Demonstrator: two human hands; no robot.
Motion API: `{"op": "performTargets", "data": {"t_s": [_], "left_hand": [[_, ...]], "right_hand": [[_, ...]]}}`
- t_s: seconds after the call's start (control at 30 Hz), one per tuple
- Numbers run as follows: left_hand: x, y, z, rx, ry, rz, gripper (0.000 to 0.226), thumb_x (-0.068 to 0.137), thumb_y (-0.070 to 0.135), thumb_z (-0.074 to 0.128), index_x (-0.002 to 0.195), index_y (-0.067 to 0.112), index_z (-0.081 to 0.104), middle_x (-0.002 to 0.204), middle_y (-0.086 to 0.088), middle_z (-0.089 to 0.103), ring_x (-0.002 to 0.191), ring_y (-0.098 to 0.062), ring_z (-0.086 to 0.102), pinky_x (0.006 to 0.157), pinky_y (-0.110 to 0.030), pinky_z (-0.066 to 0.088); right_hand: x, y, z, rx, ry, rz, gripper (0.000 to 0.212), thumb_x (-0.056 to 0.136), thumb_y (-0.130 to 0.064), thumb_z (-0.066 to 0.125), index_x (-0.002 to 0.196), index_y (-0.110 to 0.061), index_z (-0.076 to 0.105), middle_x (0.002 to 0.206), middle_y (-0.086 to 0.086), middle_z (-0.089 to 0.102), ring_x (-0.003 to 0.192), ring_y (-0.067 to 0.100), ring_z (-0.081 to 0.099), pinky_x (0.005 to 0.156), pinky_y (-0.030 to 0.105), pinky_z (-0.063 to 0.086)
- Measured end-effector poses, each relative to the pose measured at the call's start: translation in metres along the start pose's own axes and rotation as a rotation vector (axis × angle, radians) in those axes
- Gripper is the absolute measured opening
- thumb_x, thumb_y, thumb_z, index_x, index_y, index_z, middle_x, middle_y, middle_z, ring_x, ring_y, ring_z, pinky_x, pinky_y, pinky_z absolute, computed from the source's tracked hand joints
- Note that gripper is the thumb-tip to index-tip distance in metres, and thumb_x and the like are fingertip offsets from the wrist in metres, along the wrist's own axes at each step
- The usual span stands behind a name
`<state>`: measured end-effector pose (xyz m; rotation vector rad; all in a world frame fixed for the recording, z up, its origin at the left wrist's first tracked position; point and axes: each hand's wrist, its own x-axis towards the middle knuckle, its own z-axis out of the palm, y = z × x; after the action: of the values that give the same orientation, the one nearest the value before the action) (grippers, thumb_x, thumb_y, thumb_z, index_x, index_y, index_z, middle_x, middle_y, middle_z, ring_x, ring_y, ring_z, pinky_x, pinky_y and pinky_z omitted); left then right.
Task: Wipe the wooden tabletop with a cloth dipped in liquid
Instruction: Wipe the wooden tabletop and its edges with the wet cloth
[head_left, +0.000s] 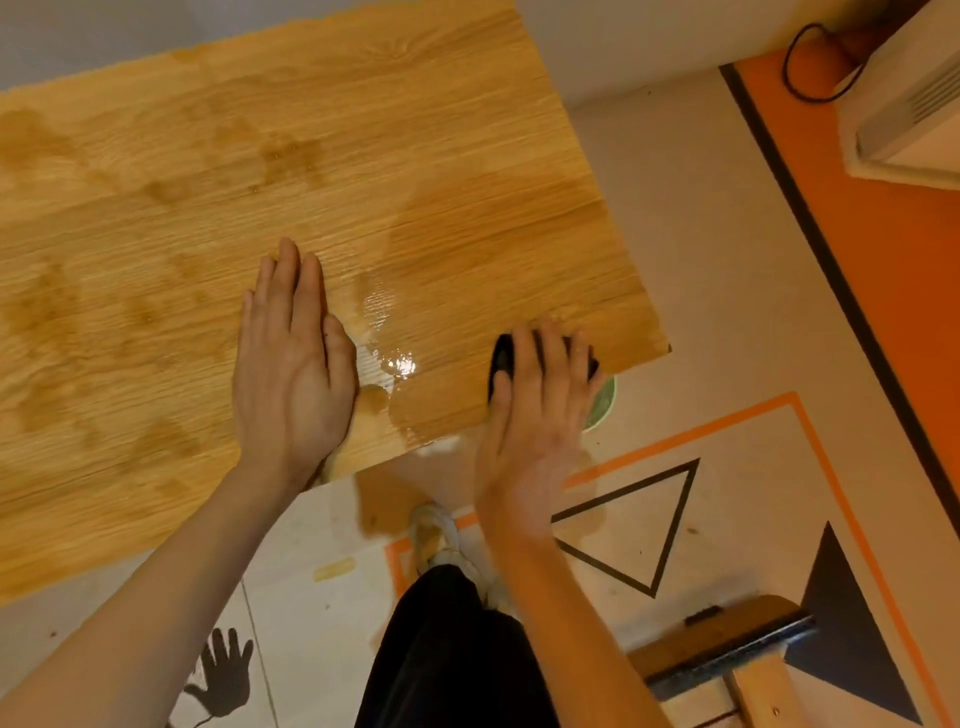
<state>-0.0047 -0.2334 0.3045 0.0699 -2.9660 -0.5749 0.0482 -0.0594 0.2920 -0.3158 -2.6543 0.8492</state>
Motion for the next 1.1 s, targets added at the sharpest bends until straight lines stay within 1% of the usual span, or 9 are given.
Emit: {"op": "performTargets", "data": {"t_s": [0.17,0.4,0.47,0.6,0.73,0.87,0.93,1.0,1.1], "left_hand": [[0.001,0.000,0.002,0.036,-0.009,0.003,0.057,0.106,0.029,0.024,0.158,0.005,0.025,0.168,-0.010,0.017,0.156,-0.024,0.011,0.128,-0.039,0.007],[0.001,-0.005,0.004,0.045,0.017,0.005,0.055,0.106,0.027,0.026,0.158,0.007,0.027,0.167,-0.009,0.019,0.156,-0.024,0.013,0.127,-0.038,0.008],[0.001,-0.005,0.004,0.045,0.024,0.013,0.055,0.107,0.027,0.025,0.157,0.006,0.028,0.167,-0.010,0.020,0.156,-0.024,0.014,0.127,-0.038,0.008],[0.000,-0.004,0.003,0.039,0.012,0.025,0.055,0.107,0.029,0.024,0.158,0.007,0.027,0.167,-0.009,0.019,0.156,-0.023,0.013,0.127,-0.037,0.009],[0.001,-0.003,0.002,0.026,-0.001,0.016,0.056,0.107,0.029,0.023,0.158,0.008,0.026,0.168,-0.007,0.018,0.156,-0.021,0.012,0.127,-0.038,0.009],[0.000,-0.001,0.000,0.019,-0.010,-0.006,0.056,0.106,0.028,0.024,0.158,0.007,0.026,0.168,-0.008,0.018,0.156,-0.021,0.012,0.127,-0.040,0.010],[0.001,-0.001,-0.001,0.016,-0.016,-0.010,0.056,0.106,0.028,0.024,0.158,0.006,0.026,0.168,-0.009,0.018,0.156,-0.022,0.012,0.127,-0.040,0.009],[0.001,-0.001,-0.001,0.013,-0.028,-0.011,0.057,0.106,0.027,0.025,0.157,0.004,0.026,0.167,-0.011,0.018,0.156,-0.024,0.013,0.127,-0.041,0.009],[0.002,0.000,-0.002,0.015,-0.037,-0.012,0.057,0.106,0.026,0.024,0.157,0.002,0.026,0.167,-0.013,0.018,0.156,-0.026,0.012,0.127,-0.043,0.010]], "right_hand": [[-0.041,-0.026,0.024,0.136,-0.040,-0.196,0.037,0.103,-0.024,0.036,0.140,-0.019,0.036,0.148,0.001,0.032,0.147,0.023,0.017,0.120,0.046,0.004],[0.030,0.017,0.011,0.473,0.447,0.336,0.041,0.101,-0.008,0.037,0.142,-0.002,0.037,0.152,0.015,0.030,0.148,0.030,0.011,0.119,0.050,0.015],[0.013,-0.020,0.019,0.542,0.451,0.395,0.047,0.098,-0.004,0.044,0.144,-0.001,0.031,0.155,0.018,0.023,0.148,0.033,0.007,0.120,0.049,0.015],[-0.041,-0.070,0.029,0.574,0.260,0.277,0.058,0.094,-0.006,0.048,0.147,-0.003,0.024,0.158,0.011,0.015,0.149,0.033,0.003,0.121,0.037,0.011],[0.001,-0.025,0.016,0.568,0.298,0.290,0.050,0.098,-0.006,0.040,0.145,0.002,0.027,0.158,0.017,0.014,0.149,0.033,0.000,0.122,0.035,0.006],[0.067,0.036,-0.015,0.504,0.464,0.432,0.044,0.103,-0.005,0.037,0.146,-0.001,0.031,0.155,0.016,0.024,0.146,0.017,0.014,0.115,0.013,0.013],[0.077,0.050,-0.029,0.474,0.362,0.435,0.042,0.104,-0.011,0.036,0.146,-0.009,0.032,0.152,0.010,0.031,0.143,0.015,0.025,0.113,0.011,0.021],[0.078,0.059,-0.042,0.375,0.170,0.382,0.041,0.104,-0.016,0.036,0.145,-0.014,0.035,0.148,0.006,0.040,0.137,0.015,0.036,0.111,0.021,0.031],[0.096,0.066,-0.061,0.170,-0.119,0.341,0.038,0.104,-0.025,0.033,0.140,-0.016,0.041,0.128,0.000,0.056,0.113,0.014,0.053,0.091,0.023,0.043]]}}
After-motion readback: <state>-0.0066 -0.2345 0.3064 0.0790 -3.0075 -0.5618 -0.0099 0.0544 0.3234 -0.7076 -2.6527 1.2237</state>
